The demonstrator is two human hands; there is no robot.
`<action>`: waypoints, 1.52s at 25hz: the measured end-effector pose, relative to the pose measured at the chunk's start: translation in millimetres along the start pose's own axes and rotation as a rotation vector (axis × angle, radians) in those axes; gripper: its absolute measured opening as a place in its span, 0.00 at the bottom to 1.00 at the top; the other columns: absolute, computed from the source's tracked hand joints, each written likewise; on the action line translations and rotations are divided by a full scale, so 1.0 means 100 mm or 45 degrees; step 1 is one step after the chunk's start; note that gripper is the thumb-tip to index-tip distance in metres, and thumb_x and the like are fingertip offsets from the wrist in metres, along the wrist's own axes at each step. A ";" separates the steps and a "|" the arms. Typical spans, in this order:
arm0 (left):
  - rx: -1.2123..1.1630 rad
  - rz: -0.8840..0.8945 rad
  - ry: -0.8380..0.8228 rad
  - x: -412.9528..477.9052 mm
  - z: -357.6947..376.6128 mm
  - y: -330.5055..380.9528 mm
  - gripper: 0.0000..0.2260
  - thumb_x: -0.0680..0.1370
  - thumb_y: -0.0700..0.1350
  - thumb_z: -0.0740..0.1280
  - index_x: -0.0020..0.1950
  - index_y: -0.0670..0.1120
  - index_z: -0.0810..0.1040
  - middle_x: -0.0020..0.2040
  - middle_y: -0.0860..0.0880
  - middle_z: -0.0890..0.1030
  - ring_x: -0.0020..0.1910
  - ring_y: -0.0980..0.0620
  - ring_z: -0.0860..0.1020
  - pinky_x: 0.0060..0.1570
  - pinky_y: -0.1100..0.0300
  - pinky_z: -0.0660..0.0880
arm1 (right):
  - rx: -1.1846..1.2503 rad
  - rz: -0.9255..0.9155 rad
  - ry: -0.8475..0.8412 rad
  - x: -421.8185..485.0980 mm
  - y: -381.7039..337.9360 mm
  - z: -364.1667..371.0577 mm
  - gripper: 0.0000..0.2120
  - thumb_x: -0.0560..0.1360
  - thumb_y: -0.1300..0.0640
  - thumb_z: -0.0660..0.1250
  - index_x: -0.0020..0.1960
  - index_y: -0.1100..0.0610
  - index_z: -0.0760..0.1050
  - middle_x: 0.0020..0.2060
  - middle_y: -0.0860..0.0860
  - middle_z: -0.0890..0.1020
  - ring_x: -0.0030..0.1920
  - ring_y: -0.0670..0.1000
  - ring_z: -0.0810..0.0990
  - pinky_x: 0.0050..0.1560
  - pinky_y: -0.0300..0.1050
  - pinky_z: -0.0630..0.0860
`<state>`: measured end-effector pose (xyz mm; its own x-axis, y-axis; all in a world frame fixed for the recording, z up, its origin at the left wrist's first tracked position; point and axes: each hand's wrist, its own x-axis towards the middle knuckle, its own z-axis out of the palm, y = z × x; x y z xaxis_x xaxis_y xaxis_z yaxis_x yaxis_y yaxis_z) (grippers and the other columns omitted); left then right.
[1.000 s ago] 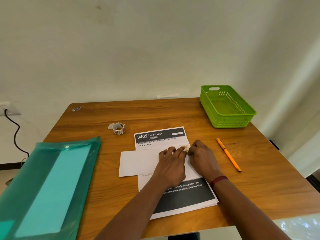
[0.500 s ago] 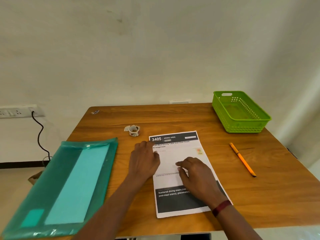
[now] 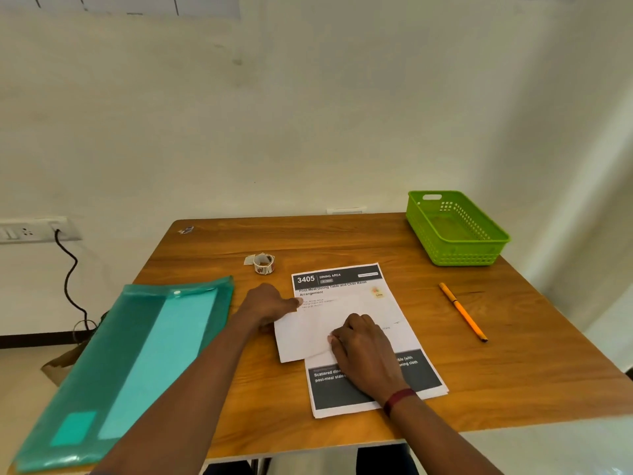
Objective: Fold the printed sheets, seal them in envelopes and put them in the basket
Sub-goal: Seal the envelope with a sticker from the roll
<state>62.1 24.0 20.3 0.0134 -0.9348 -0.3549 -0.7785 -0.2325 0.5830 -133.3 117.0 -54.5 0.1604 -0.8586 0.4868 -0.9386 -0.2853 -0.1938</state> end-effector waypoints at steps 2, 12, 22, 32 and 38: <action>-0.058 -0.022 -0.122 -0.05 0.00 0.02 0.20 0.73 0.58 0.73 0.47 0.41 0.78 0.43 0.43 0.84 0.33 0.50 0.78 0.28 0.60 0.69 | -0.044 -0.044 0.039 -0.02 -0.03 -0.04 0.11 0.78 0.49 0.63 0.44 0.52 0.81 0.38 0.47 0.79 0.39 0.47 0.75 0.37 0.38 0.70; -0.562 -0.023 -0.268 -0.34 0.02 0.10 0.10 0.78 0.47 0.71 0.54 0.41 0.79 0.48 0.44 0.85 0.39 0.51 0.76 0.27 0.63 0.70 | 0.333 0.102 0.388 -0.06 -0.02 -0.17 0.14 0.77 0.48 0.64 0.49 0.56 0.83 0.41 0.50 0.85 0.40 0.47 0.80 0.40 0.37 0.77; -1.003 0.120 0.110 -0.31 0.66 0.96 0.07 0.80 0.47 0.67 0.45 0.44 0.75 0.47 0.44 0.82 0.41 0.49 0.79 0.29 0.62 0.74 | 1.641 1.402 -0.086 0.23 0.30 -0.96 0.07 0.82 0.50 0.60 0.54 0.53 0.72 0.37 0.57 0.80 0.29 0.50 0.75 0.26 0.40 0.68; -1.043 0.353 -0.020 0.05 1.03 2.03 0.07 0.77 0.46 0.71 0.52 0.45 0.78 0.51 0.47 0.82 0.48 0.48 0.82 0.36 0.59 0.81 | 1.375 1.302 0.064 0.72 1.44 -1.49 0.05 0.79 0.58 0.66 0.52 0.59 0.76 0.36 0.53 0.78 0.28 0.48 0.74 0.26 0.41 0.69; -1.097 0.328 -0.494 0.38 0.99 2.78 0.16 0.76 0.33 0.70 0.61 0.34 0.73 0.58 0.39 0.79 0.47 0.45 0.81 0.37 0.58 0.83 | 1.035 1.344 0.138 1.26 2.42 -1.57 0.03 0.78 0.60 0.67 0.49 0.60 0.78 0.32 0.55 0.75 0.28 0.50 0.69 0.28 0.41 0.64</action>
<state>-215.7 -50.0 96.5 -0.4203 -0.8669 -0.2678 -0.0015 -0.2945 0.9557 -388.3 6.7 93.1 -0.5852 -0.7966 -0.1518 -0.1444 0.2866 -0.9471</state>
